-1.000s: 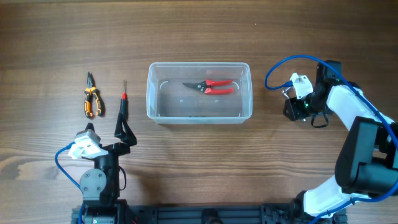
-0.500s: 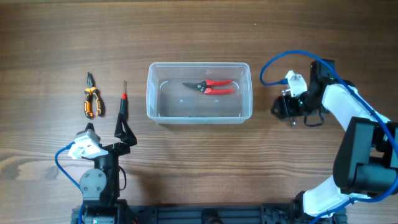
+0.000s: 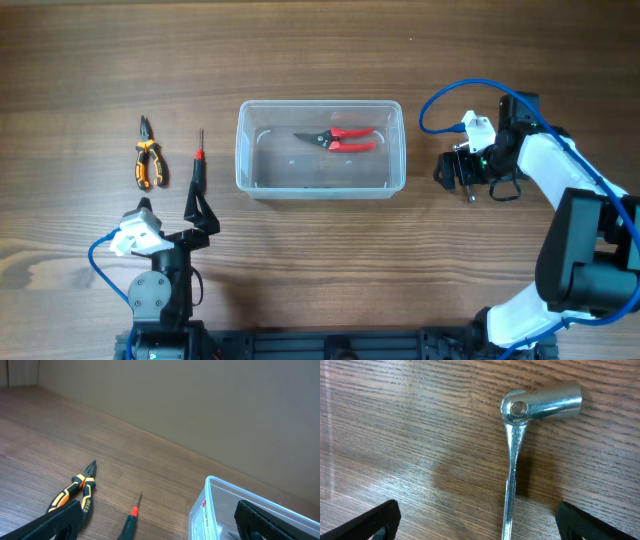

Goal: Pack container
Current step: 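Close the right gripper on the silver socket wrench shaft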

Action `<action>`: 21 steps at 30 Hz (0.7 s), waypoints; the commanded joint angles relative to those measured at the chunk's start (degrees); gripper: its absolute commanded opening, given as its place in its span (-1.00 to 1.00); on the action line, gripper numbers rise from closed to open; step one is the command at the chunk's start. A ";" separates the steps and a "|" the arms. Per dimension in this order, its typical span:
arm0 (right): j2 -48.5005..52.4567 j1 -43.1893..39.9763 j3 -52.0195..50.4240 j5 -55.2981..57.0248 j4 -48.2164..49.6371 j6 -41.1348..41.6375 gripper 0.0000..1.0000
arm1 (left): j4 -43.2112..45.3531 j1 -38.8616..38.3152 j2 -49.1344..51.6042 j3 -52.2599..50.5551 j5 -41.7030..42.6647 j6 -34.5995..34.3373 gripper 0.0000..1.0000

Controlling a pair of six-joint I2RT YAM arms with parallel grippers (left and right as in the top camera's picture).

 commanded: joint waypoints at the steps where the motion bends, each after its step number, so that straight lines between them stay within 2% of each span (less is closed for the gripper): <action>1: 2.29 -0.22 -1.33 2.12 -1.42 -0.15 0.95 | -0.13 -0.31 -0.28 -0.04 -0.46 -0.72 0.99; 4: 2.29 -0.20 -1.33 5.05 -1.86 -1.62 0.57 | -0.15 -0.31 -0.28 -0.04 -0.46 -0.72 1.00; 6: 2.29 -0.20 -1.16 7.43 -1.84 -1.57 -0.03 | -0.13 -0.31 -0.28 -0.04 -0.46 -0.72 1.00; 7: 2.29 -0.20 -0.92 7.91 -1.79 -1.55 -0.17 | -0.13 -0.31 -0.28 -0.04 -0.46 -0.72 0.99; 10: 2.29 -0.20 -0.24 8.15 -1.92 -1.49 -0.22 | -0.13 -0.31 -0.28 -0.04 -0.46 -0.72 1.00; 21: 2.29 -0.20 -0.20 9.18 -2.34 -2.97 -0.64 | -0.13 -0.31 -0.28 -0.04 -0.46 -0.72 0.99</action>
